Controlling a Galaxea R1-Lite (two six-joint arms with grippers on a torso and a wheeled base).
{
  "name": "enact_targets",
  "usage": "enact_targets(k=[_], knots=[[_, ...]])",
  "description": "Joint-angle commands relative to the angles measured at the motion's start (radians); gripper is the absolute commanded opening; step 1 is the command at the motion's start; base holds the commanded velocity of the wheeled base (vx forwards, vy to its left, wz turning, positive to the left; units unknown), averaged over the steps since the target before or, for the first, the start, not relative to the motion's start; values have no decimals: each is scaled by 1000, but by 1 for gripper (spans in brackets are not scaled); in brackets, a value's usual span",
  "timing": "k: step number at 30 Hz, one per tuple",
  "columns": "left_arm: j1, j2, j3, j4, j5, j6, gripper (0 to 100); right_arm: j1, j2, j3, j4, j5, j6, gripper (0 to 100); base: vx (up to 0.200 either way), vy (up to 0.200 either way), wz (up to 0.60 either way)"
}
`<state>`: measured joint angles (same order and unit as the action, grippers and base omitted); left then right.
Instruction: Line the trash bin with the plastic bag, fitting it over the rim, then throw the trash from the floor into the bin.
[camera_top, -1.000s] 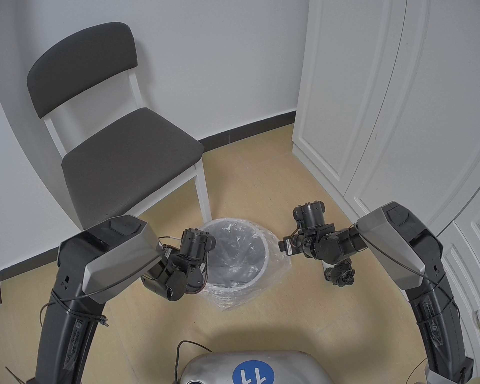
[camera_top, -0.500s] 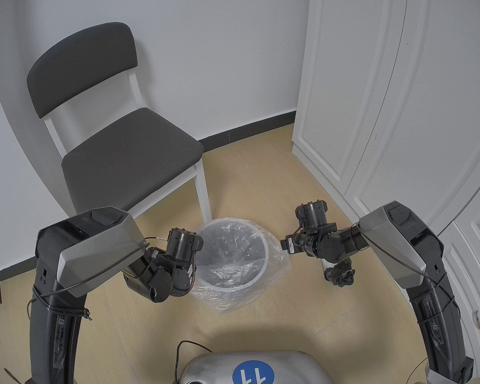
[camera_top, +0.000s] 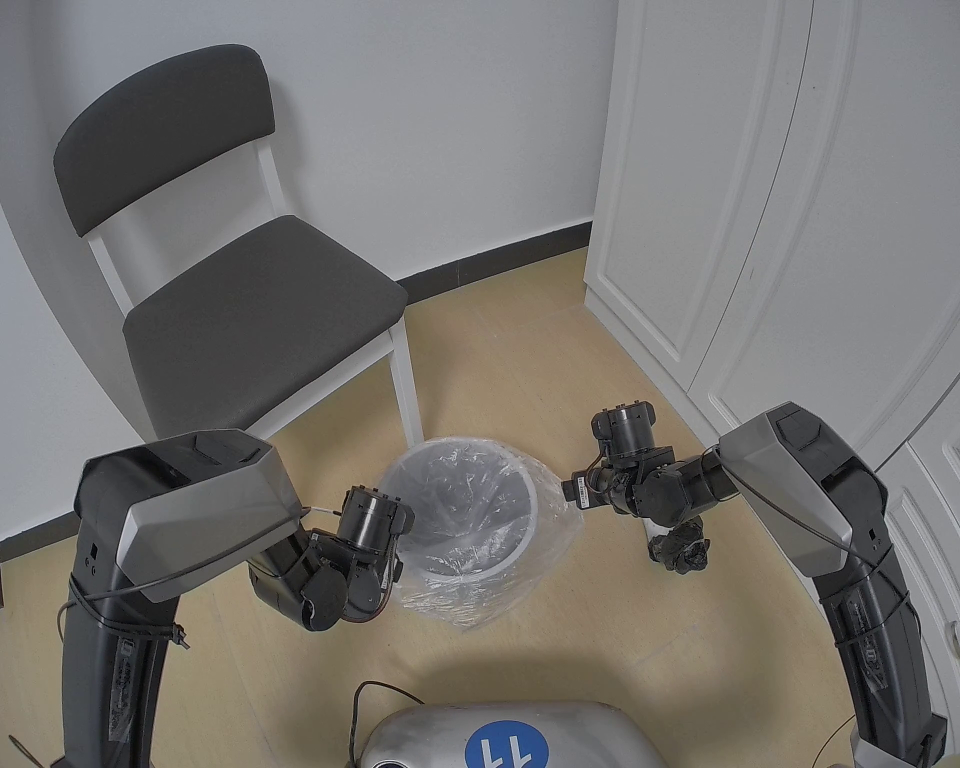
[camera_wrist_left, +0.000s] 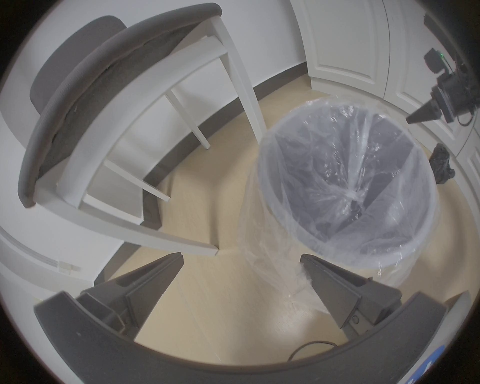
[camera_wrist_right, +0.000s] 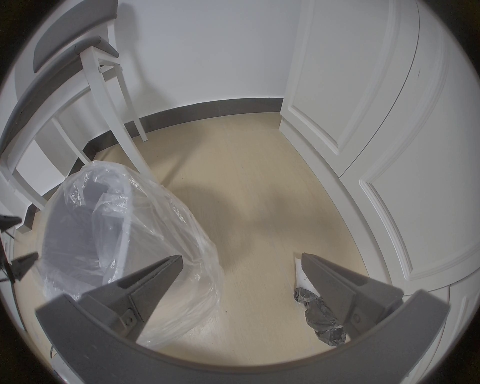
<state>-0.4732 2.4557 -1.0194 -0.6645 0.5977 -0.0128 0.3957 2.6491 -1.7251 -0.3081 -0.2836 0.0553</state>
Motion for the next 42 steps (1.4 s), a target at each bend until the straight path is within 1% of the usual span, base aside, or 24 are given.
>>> enact_targets(k=[1,4,8,10,11,14,17,19,22,29,30,33,38,40,42], knots=[[-7,14,27,-1,-18,-19,100,2,0,1,0,0,0,100,0,0,0],[-4,34,21,0,-22,-23,100,3,2,2,1,0,0,100,0,0,0],[-5,54,8,5,-48,-21,100,3,2,1,1,0,0,100,0,0,0],[-8,58,-19,3,-58,-23,100,3,2,1,0,0,0,100,0,0,0],[-16,75,-57,3,-56,-24,100,3,2,2,0,0,0,100,0,0,0],[-22,83,-82,17,-55,-23,100,3,0,4,0,-2,1,100,0,0,0],[-22,86,-114,60,-55,-13,100,2,-1,4,1,0,1,100,0,0,0],[-16,83,-142,134,-50,-18,100,0,0,4,1,0,1,100,0,0,0],[-10,57,-117,149,-48,-19,100,0,2,6,1,0,1,100,0,0,0],[-2,-83,-10,132,-52,-26,100,0,-3,6,1,0,3,100,0,0,0],[-7,-121,-11,131,-56,-27,100,0,-3,4,1,0,3,100,0,0,0],[-22,-162,-41,151,-59,-29,100,0,2,2,1,0,1,100,0,0,0],[-47,-143,-104,194,-58,-29,100,0,3,4,1,0,1,100,0,0,0],[-51,-103,-151,213,-58,-32,100,0,3,6,1,0,3,100,0,0,0],[-48,-93,-146,213,-58,-32,100,-2,5,6,1,0,3,100,0,0,0]])
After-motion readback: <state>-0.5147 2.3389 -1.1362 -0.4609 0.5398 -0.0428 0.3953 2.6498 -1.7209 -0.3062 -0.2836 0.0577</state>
